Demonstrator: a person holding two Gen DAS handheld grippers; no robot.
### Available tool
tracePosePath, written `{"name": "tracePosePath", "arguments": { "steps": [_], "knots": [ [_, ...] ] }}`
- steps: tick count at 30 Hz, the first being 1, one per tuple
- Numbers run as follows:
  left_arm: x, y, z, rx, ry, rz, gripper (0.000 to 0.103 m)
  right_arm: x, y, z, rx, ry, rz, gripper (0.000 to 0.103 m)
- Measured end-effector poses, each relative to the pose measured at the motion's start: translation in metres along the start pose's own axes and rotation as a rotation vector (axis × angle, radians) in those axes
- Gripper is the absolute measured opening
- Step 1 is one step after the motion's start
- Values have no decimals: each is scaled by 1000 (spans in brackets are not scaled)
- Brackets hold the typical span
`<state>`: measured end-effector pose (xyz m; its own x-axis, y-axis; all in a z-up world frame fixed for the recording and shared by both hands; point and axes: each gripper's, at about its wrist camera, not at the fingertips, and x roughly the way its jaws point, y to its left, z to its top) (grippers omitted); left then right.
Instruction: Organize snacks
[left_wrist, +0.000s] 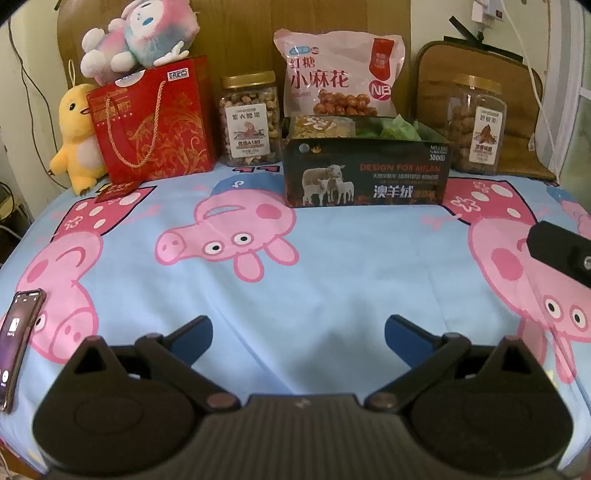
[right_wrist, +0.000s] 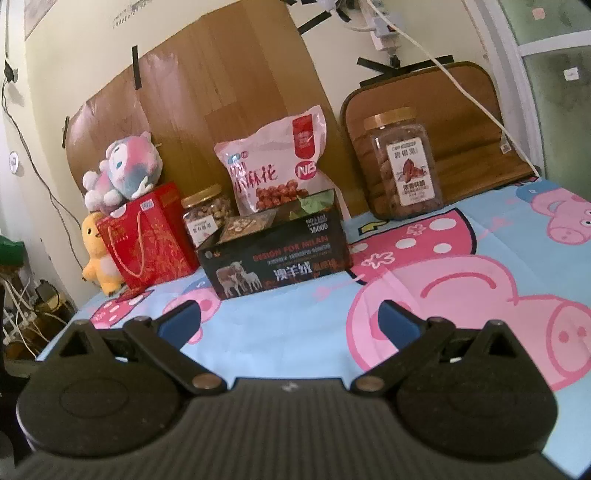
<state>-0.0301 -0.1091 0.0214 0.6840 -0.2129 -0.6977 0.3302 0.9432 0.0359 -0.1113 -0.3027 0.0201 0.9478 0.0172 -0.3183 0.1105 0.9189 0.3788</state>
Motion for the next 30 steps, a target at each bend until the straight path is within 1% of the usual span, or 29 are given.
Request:
{"name": "tracePosePath", "arguments": {
  "steps": [9,12,20,27,30],
  "knots": [
    [-2,7,1,-19,-8,16,103,2,8,-4,-25,17,26,103],
    [-1,7,1,-18,-6,13,103,2,8,-5,-24,21,24,101],
    [1,4,3,-6,1,7,103,-1,5,0,-17,-3,14,101],
    [5,0,23,11,-14,17,103,-3,6,4,-30,-28,9,101],
    [7,-1,35,14,-9,8,103,1,4,16,-39,-31,11,101]
  ]
}}
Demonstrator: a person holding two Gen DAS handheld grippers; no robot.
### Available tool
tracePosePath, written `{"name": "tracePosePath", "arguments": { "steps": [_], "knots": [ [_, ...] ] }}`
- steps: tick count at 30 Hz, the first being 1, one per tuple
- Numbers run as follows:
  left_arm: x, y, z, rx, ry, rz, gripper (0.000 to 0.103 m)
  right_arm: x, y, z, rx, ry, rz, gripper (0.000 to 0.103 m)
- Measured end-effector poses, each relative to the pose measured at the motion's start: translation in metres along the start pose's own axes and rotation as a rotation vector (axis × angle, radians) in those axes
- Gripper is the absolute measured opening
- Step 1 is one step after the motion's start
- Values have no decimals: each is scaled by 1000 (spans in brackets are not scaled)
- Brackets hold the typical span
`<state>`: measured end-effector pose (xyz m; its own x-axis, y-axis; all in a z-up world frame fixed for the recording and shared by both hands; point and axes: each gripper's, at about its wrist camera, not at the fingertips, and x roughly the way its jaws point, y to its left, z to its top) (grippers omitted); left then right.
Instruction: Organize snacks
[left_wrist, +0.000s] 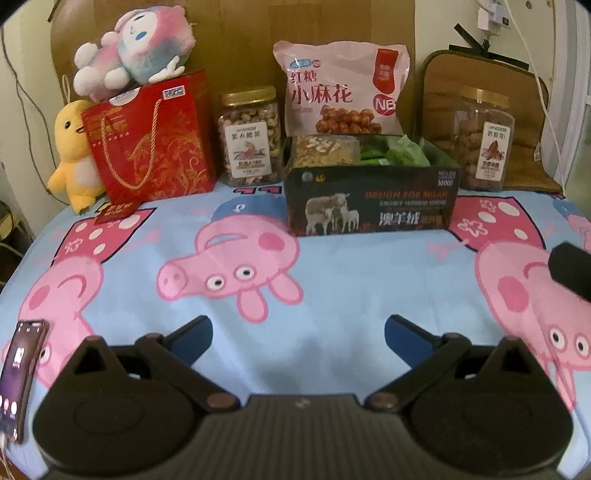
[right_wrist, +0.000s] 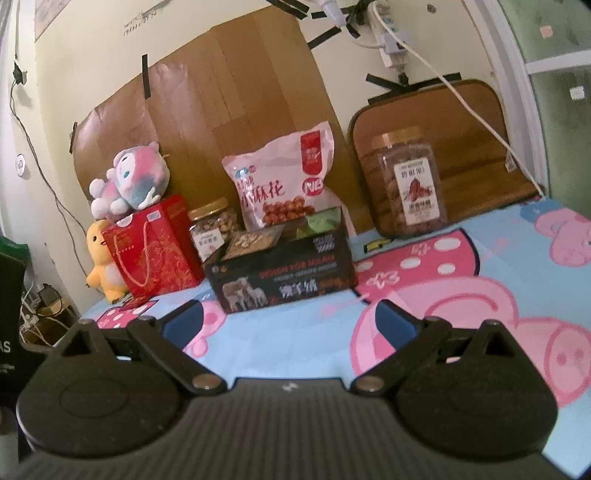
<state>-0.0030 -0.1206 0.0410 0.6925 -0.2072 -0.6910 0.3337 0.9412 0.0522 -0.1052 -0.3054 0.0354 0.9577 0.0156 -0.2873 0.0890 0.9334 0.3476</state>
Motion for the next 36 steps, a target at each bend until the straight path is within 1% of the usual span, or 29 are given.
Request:
{"name": "tracePosePath", "arguments": {
  "steps": [5,9,13,16,21,25,29,36],
  "knots": [
    [-2,5,11,-23,-18,19,103,5,3,20,-19,-24,27,101],
    [0,12,9,-40,-16,39,103,10,4,20,19,-9,60,101],
    [2,17,5,-53,-11,64,103,12,8,17,24,2,75,101],
    [2,20,4,-56,-11,70,103,11,10,18,25,-2,80,101],
    [-2,20,2,-54,-32,86,103,9,9,18,33,-9,74,101],
    [-6,21,0,-48,-47,102,103,9,10,16,27,2,74,101],
    [-7,22,0,-48,-51,98,103,9,11,14,24,6,78,101],
    [-10,21,1,-52,-61,105,103,3,10,19,24,-24,83,101]
  ]
}}
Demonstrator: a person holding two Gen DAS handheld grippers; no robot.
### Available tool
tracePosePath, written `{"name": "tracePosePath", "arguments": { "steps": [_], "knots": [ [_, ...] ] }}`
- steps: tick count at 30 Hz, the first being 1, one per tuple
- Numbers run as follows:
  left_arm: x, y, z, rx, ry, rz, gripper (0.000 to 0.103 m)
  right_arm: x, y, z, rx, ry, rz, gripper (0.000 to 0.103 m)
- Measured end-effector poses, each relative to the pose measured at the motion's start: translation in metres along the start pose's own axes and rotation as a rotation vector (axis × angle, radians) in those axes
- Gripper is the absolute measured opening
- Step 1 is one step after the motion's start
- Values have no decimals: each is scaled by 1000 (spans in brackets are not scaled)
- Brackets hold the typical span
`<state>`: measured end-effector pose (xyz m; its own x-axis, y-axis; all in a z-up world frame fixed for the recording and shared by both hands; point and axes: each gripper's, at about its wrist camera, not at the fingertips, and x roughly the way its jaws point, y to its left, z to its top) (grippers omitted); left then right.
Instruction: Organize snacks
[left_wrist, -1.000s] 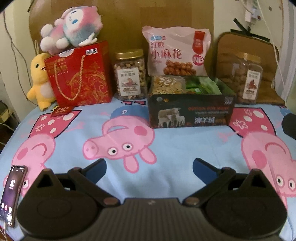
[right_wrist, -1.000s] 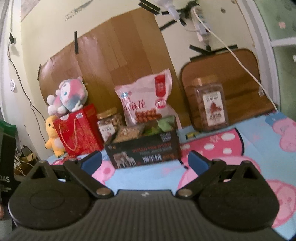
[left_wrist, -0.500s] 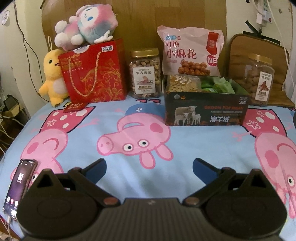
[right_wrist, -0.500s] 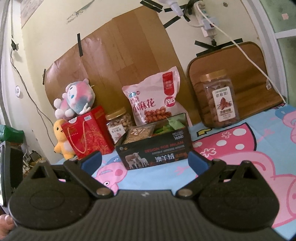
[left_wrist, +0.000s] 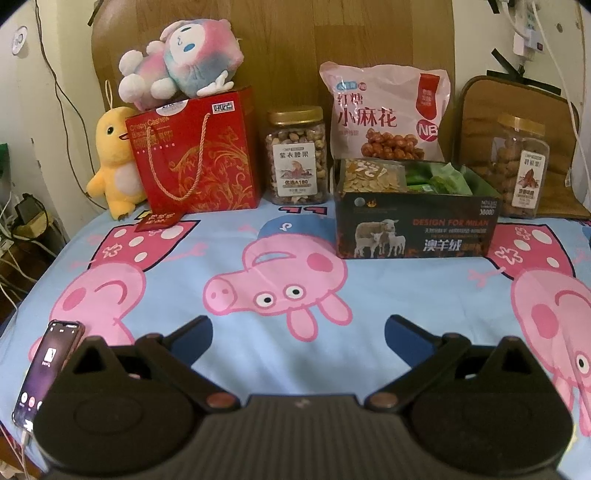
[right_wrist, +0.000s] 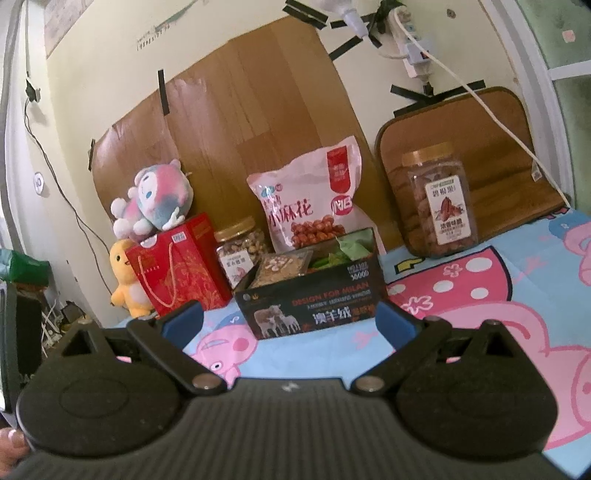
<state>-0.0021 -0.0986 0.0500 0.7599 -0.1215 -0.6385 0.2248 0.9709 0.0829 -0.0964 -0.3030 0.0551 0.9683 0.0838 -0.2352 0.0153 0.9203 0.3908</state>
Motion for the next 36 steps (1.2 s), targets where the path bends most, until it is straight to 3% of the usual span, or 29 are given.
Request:
{"name": "tracePosePath", "arguments": {
  "steps": [12,18,29,36],
  "knots": [
    [2,-5,-2,15,-15,48,103,5,-8,-13,30,37,-7,101],
    [-1,-8,-3,25,-75,105,103,4,-11,-14,40,38,-6,101],
    [-8,-12,-7,61,-107,50,103,4,-7,-16,28,45,-6,101],
    [-6,-6,-8,33,-83,38,103,5,-9,-18,38,52,-16,101]
  ]
}}
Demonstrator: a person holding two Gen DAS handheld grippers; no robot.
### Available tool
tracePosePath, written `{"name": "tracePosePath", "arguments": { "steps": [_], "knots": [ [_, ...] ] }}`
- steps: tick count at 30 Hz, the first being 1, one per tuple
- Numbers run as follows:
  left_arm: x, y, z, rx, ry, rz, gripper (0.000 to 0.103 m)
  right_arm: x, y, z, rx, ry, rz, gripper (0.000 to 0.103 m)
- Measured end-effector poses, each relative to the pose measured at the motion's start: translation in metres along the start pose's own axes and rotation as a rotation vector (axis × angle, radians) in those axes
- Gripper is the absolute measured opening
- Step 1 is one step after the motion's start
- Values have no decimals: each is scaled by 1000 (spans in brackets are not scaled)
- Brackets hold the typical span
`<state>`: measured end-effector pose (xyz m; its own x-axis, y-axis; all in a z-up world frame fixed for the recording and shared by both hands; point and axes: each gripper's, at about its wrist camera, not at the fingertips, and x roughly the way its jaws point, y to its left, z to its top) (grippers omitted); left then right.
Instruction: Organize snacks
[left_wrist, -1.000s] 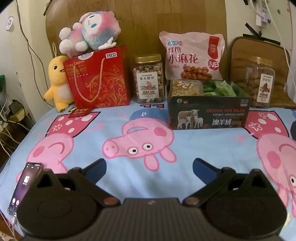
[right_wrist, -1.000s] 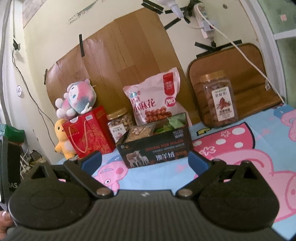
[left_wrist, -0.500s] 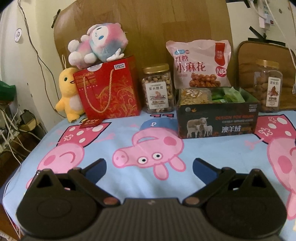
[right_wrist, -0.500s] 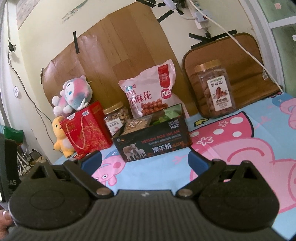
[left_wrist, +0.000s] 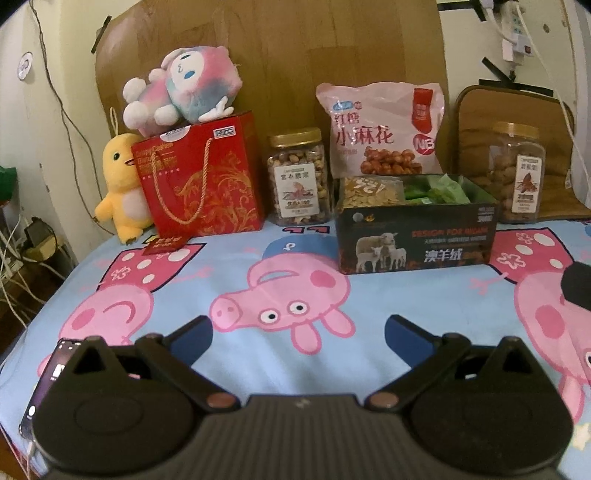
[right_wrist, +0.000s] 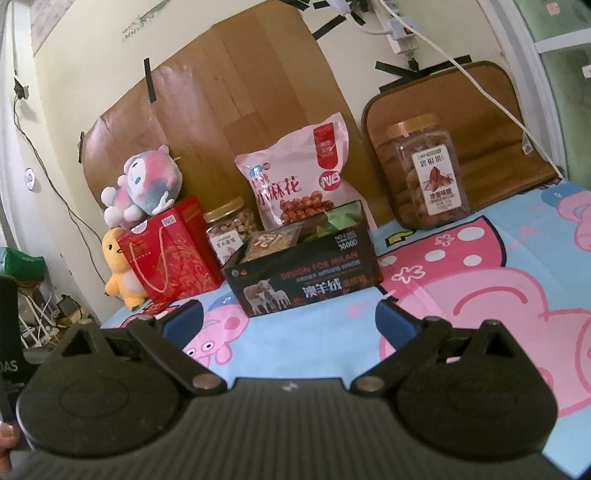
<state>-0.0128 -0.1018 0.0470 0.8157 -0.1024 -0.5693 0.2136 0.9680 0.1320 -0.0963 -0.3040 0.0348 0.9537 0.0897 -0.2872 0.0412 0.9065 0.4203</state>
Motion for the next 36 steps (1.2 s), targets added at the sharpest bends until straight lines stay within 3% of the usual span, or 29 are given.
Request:
{"name": "tracePosePath", "arguments": {
  "steps": [15,22,29,36],
  "knots": [
    [-1,0,-2,-3,31,-27,103,1,1,-1,-3,3,5,101],
    [-7,-3,-2,11,4,-22,103,-2,0,-1,-4,-5,8,101],
    [-17,-6,-1,27,-77,44,103,-2,-1,-2,-1,-5,6,101],
    [-14,-5,-1,20,-54,35,103,-3,1,-3,-3,-3,7,101]
  ]
}}
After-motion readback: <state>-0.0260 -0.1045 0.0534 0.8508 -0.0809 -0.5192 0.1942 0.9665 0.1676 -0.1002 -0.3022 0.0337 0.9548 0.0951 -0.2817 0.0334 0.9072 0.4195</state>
